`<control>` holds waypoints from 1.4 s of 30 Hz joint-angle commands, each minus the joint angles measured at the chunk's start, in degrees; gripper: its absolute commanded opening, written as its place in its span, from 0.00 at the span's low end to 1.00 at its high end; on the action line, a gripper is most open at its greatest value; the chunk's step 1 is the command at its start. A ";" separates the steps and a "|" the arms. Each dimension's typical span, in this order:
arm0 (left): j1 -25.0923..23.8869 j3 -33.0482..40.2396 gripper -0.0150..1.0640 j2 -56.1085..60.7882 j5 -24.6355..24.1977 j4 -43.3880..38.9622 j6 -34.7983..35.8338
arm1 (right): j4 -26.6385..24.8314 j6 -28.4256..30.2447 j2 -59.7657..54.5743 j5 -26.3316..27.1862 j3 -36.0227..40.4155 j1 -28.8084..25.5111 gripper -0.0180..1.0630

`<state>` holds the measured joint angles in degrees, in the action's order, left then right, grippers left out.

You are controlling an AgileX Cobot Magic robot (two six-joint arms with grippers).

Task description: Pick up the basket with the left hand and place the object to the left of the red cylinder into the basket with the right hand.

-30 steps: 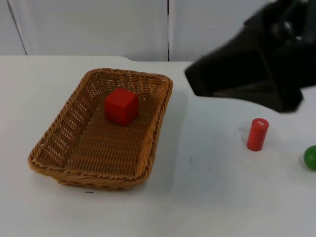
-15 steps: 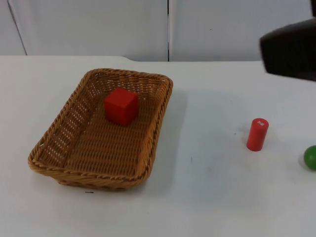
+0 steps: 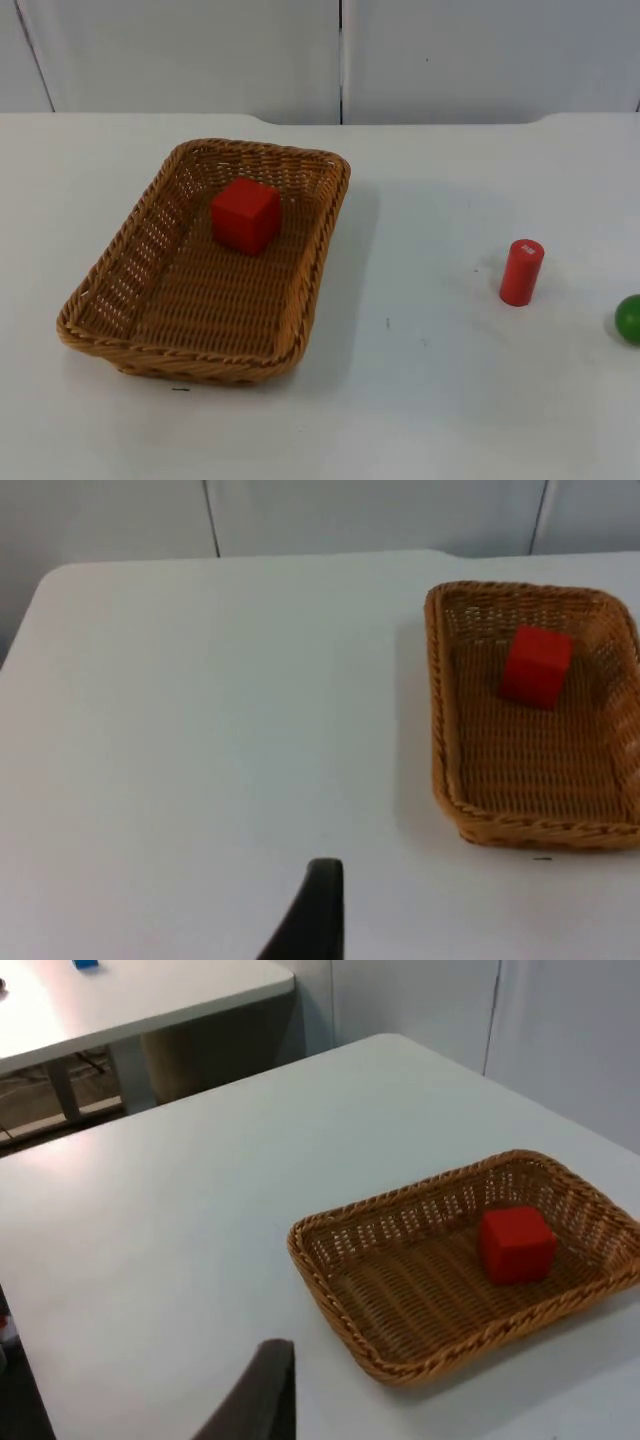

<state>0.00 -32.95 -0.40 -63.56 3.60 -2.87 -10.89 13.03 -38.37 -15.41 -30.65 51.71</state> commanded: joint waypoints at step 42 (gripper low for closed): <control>-0.08 4.62 0.99 0.40 1.96 -1.60 2.29 | 2.26 -3.02 28.21 -25.94 1.10 0.10 0.94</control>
<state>-0.02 -28.70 -0.26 -62.25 1.46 -1.00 -8.96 11.12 -11.32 -40.32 -29.59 51.71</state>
